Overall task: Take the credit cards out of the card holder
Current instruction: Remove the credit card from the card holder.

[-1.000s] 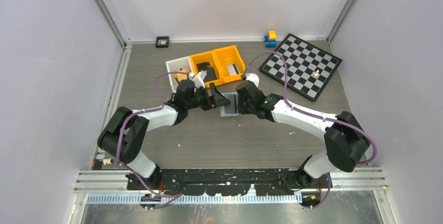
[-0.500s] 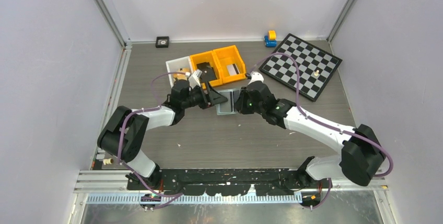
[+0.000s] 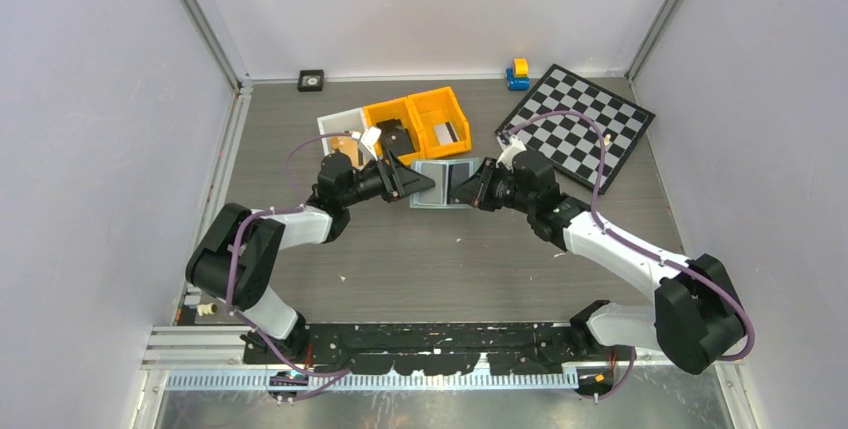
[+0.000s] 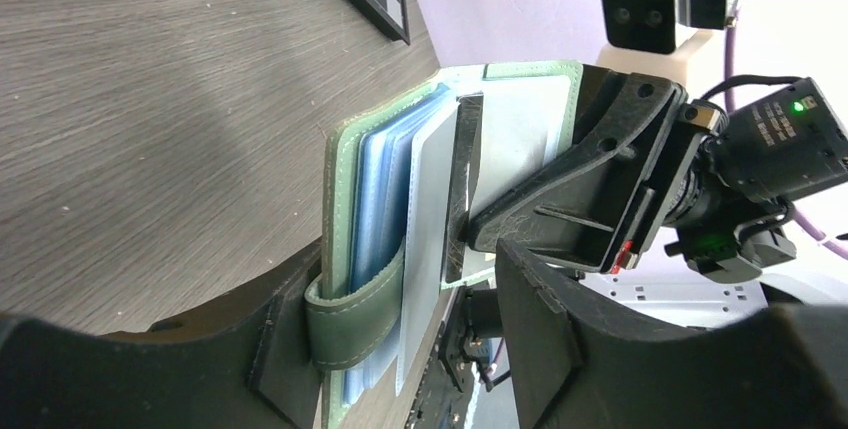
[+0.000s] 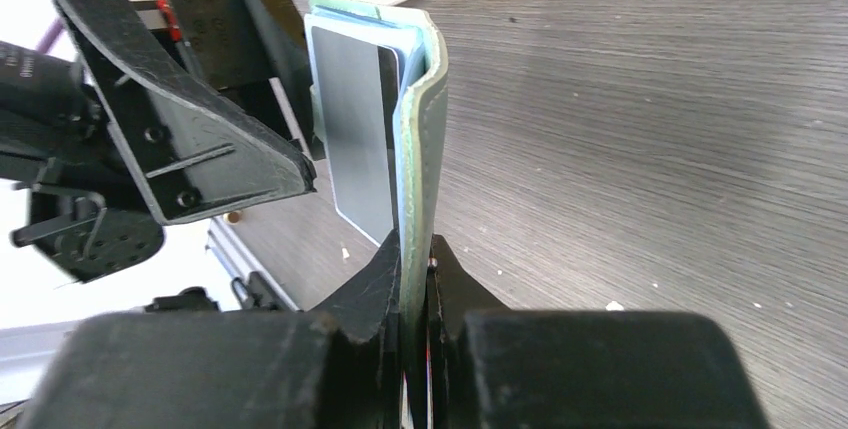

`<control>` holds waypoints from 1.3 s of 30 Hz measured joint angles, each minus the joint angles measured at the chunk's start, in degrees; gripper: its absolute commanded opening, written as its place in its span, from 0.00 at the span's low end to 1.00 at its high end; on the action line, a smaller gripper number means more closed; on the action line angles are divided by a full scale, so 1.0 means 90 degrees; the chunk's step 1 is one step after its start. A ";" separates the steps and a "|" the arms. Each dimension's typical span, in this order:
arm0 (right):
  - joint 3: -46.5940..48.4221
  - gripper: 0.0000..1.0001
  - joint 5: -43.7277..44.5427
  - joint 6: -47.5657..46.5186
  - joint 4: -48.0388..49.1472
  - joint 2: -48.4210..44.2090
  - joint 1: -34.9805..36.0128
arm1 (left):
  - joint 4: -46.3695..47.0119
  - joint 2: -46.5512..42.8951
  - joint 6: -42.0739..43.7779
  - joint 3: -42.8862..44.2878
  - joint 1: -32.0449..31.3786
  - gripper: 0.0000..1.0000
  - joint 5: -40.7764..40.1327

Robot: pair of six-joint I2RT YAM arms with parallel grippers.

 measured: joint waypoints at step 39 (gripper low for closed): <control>-0.0192 0.12 -0.0906 0.0687 0.0974 0.0134 -0.0328 | 0.0539 0.0121 -0.0279 -0.0036 0.0134 0.42 0.0306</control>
